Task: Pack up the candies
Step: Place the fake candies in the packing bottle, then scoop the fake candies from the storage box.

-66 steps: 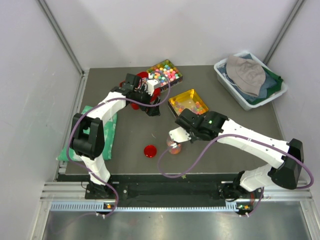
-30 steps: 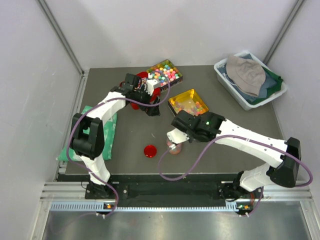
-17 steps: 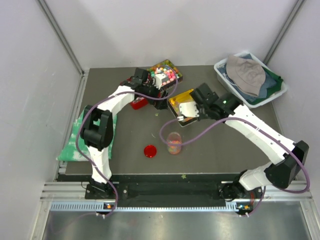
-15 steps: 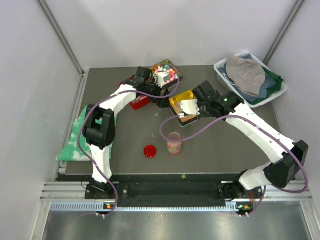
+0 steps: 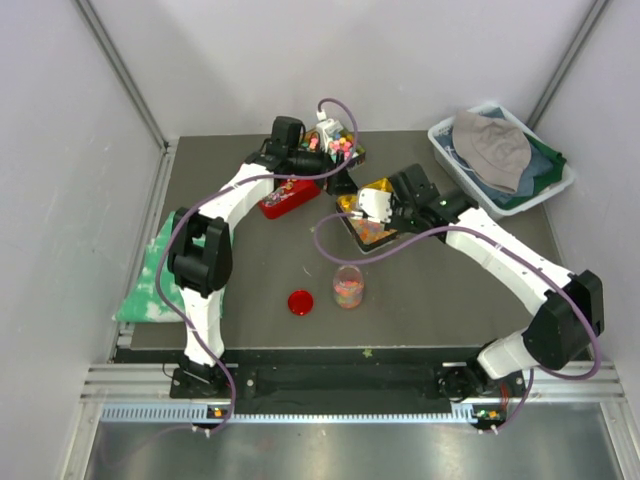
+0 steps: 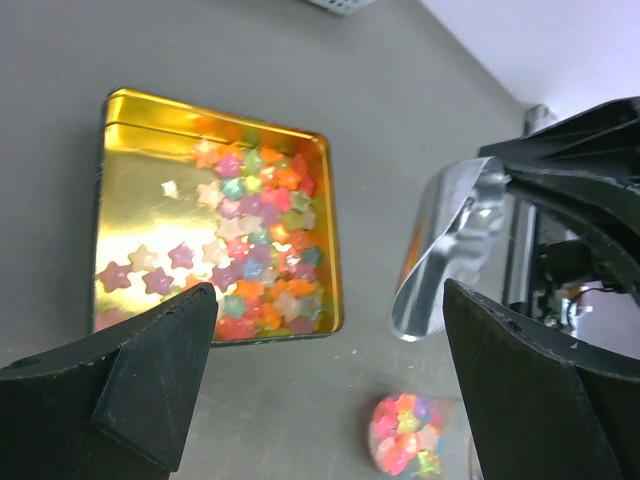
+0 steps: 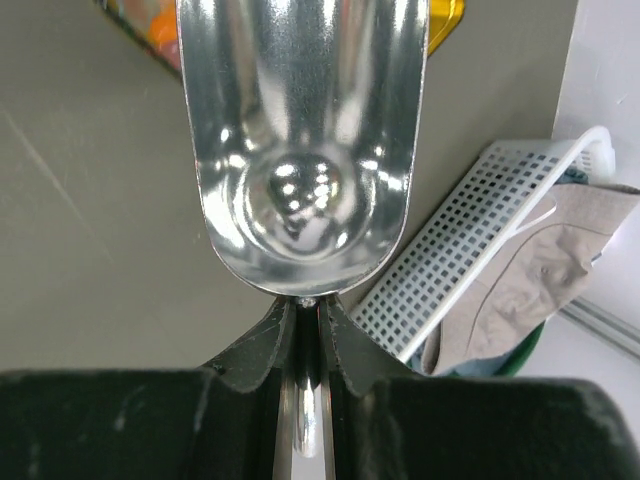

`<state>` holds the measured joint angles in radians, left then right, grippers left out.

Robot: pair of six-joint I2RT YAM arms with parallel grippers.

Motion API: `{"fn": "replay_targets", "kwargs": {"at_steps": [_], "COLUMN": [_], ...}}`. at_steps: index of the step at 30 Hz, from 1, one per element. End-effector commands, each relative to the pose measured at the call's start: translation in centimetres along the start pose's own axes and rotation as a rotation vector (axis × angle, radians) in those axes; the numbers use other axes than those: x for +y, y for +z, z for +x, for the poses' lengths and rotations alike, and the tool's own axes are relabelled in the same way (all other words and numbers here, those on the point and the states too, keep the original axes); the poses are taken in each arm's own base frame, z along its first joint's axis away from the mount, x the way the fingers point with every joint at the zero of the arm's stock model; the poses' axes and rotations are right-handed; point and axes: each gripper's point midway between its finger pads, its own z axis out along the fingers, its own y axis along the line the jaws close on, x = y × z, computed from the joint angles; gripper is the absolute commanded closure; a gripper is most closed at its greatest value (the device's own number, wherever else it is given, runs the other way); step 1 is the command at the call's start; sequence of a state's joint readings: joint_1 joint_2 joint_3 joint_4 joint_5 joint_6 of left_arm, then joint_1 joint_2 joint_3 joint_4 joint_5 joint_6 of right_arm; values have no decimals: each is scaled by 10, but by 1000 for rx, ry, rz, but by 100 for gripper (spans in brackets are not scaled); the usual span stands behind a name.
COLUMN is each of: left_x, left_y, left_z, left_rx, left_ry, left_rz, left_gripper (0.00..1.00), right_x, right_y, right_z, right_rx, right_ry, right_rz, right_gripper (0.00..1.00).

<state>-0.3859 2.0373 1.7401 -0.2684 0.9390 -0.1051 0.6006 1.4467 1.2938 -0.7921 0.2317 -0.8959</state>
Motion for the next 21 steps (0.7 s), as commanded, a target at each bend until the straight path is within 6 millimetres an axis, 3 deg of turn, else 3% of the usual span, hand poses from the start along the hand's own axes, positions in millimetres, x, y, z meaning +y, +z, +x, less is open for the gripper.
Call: {"fn": "replay_targets", "kwargs": {"at_steps": [1,7,14,21], "left_x": [-18,-11,1,7], "left_y": [-4,9,20,24], "left_z": [-19,-8,3,10], "left_rx": [-53,-14,20,35], "left_ry": [28,36,45,29], "left_rz": [75,30,-31,-39], "left_gripper": [1,1,1,1], "right_x": [-24,-32,-41,-38], "right_y": [-6,-13,-43,-62], "right_z": [-30,-38,-53,-62], "right_rx": [-145,-186,-287,-363], "right_ry": [111,145,182,212], "right_rz": [87,112,119,95], "right_gripper": [100,100,100,100]}}
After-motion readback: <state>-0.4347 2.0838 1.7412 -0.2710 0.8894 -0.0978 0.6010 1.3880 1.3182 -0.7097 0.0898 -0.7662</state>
